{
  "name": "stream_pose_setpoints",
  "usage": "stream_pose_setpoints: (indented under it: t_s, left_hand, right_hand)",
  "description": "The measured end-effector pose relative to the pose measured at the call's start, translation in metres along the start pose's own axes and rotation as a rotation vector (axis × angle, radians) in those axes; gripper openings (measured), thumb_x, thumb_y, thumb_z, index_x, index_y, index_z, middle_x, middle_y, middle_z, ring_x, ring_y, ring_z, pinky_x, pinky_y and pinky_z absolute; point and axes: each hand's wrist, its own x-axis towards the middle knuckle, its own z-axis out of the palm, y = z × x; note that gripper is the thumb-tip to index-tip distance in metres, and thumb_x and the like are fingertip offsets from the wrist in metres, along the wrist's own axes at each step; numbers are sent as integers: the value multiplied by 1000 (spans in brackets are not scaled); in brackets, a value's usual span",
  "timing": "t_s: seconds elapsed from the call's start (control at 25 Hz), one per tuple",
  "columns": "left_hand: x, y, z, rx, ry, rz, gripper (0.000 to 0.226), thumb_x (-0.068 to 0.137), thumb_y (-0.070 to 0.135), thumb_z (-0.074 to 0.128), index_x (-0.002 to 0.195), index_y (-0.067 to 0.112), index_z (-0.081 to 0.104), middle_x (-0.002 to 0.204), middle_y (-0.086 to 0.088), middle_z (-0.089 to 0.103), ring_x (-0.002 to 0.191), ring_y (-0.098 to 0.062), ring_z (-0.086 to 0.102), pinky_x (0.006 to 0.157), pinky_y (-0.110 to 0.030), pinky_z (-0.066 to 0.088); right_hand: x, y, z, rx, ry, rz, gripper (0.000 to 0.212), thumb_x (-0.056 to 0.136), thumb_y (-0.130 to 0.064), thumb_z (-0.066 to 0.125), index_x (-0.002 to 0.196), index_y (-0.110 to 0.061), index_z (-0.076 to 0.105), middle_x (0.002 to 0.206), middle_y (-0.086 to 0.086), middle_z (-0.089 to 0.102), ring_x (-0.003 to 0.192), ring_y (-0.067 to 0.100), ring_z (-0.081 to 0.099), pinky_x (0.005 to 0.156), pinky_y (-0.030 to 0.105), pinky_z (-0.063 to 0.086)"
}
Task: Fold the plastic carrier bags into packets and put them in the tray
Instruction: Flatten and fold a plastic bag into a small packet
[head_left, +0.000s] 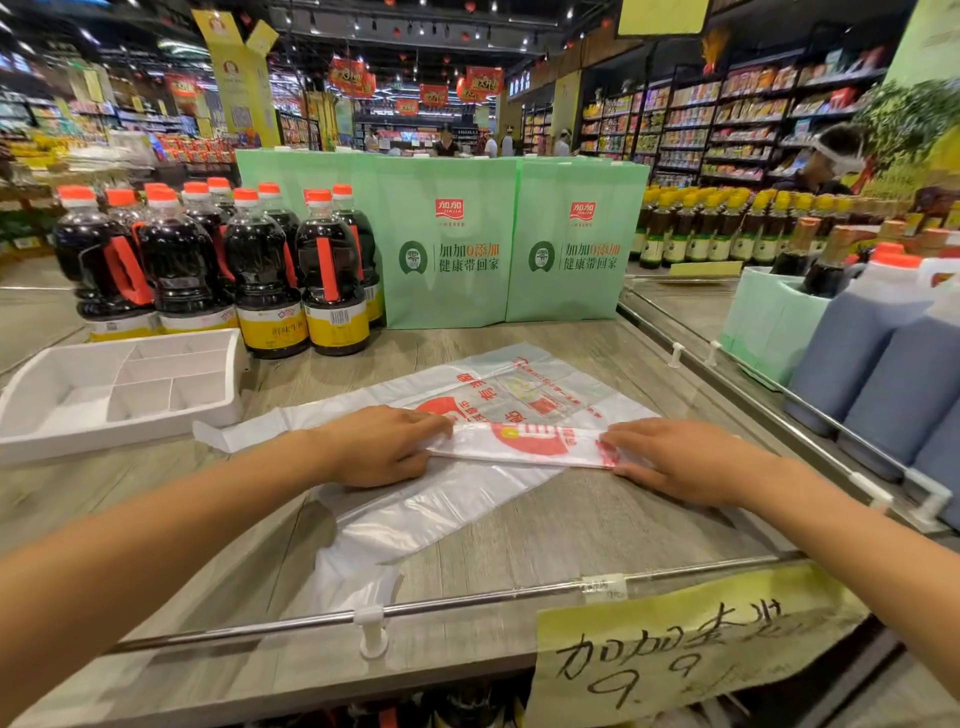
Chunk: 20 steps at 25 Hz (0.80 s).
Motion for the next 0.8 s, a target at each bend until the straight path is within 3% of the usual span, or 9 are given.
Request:
stream_pose_setpoints:
  t_s: [0.08, 0.2, 0.32, 0.44, 0.52, 0.68, 0.8]
  left_hand:
    - [2, -3, 1, 6, 1, -1, 52, 101, 35, 42, 151, 30, 32, 154, -1, 48, 121, -27, 58, 100, -36, 46]
    - [-1, -13, 7, -83, 32, -26, 61, 90, 28, 46, 151, 32, 41, 147, 0, 57, 122, -26, 60, 102, -38, 48]
    - [-2, -19, 14, -208, 162, -8, 66, 80, 8, 53, 143, 26, 59, 142, 6, 61, 127, -17, 60, 107, -33, 47]
    - [0, -20, 23, -300, 336, 29, 60, 74, -8, 62, 123, 24, 74, 126, 5, 68, 116, -13, 64, 98, -35, 52]
    - [-3, -19, 21, -326, 423, 22, 57, 72, -10, 67, 118, 23, 76, 117, 6, 71, 107, -12, 67, 88, -36, 55]
    - [-20, -12, -22, -307, 667, 93, 40, 80, -1, 66, 115, 16, 72, 110, 7, 75, 100, -13, 72, 79, -42, 60]
    - [-35, 4, -72, -256, 827, 260, 23, 85, 0, 67, 105, 6, 77, 114, 0, 76, 108, -14, 72, 86, -39, 60]
  right_hand:
    - [4, -2, 0, -36, 11, -32, 66, 101, -61, 19, 158, -31, 30, 160, -7, 40, 142, 15, 44, 114, 32, 39]
    - [8, -1, 0, -9, -1, -17, 57, 106, -43, 33, 161, -31, 22, 161, -4, 39, 139, 20, 48, 112, 34, 41]
    - [16, 1, -1, 69, -30, 46, 55, 101, -30, 43, 156, -32, 33, 156, -5, 46, 132, 24, 53, 106, 37, 45]
    - [30, 1, 7, -1, 39, 44, 36, 98, -29, 43, 134, -30, 50, 132, -4, 65, 112, 25, 63, 87, 40, 53]
    - [37, 6, 11, -95, 100, 80, 29, 97, -32, 44, 123, -30, 55, 118, -9, 70, 101, 22, 67, 70, 33, 50]
    - [62, 21, -15, -136, 380, 104, 24, 97, -17, 52, 112, -24, 68, 98, -9, 74, 82, 12, 70, 63, 25, 57]
    - [97, 29, -52, -41, 700, 61, 26, 94, -9, 63, 117, -16, 73, 112, 6, 76, 98, 25, 75, 77, 39, 63]
